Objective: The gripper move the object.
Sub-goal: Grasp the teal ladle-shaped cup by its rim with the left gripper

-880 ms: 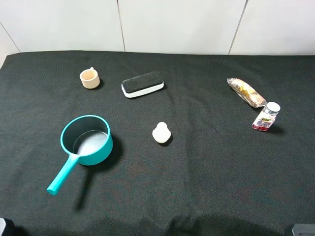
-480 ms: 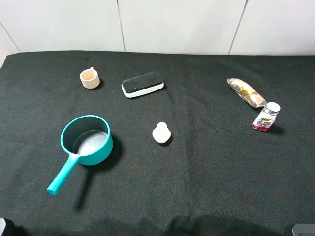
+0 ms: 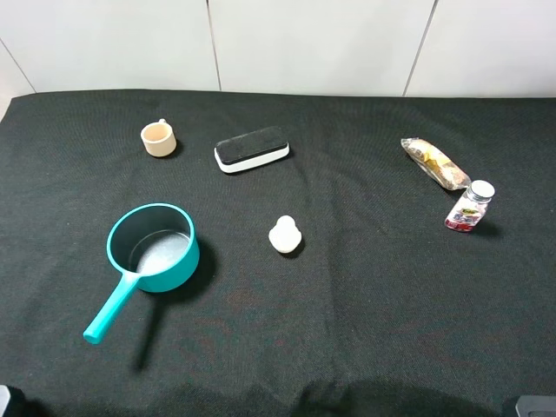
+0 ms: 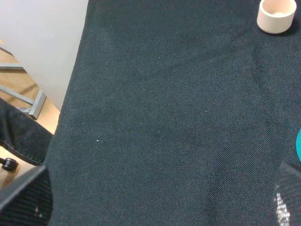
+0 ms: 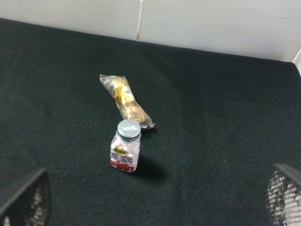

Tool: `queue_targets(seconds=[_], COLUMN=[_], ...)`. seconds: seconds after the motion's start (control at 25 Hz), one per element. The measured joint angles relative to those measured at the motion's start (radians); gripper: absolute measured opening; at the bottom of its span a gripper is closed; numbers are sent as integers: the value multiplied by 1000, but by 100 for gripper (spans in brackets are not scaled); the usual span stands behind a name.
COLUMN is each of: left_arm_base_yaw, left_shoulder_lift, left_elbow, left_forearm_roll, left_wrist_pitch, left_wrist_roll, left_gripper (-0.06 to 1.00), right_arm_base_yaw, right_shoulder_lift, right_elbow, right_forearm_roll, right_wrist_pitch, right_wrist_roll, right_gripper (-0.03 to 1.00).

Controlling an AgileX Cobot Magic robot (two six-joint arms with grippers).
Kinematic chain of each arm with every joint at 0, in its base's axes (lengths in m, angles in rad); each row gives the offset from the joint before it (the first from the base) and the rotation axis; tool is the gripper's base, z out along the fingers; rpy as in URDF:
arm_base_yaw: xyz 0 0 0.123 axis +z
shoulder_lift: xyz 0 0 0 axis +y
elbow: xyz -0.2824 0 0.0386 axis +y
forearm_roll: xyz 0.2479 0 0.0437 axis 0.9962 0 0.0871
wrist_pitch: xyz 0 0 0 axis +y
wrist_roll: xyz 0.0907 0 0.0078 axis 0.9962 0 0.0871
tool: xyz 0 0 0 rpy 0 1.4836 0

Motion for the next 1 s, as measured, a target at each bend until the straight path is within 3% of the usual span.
queue_targets(seconds=[1.0], left_arm_base_yaw=[0], left_shoulder_lift=[0], left_elbow=[0], left_forearm_roll=[-2], left_wrist_pitch=[0], left_wrist_roll=[0], left_gripper=[99], right_arm_base_yaw=[0], right_shoulder_lift=[0], right_elbow=[0], right_forearm_roll=[0], right_wrist_pitch=[0], right_wrist_roll=[0], right_gripper=[69])
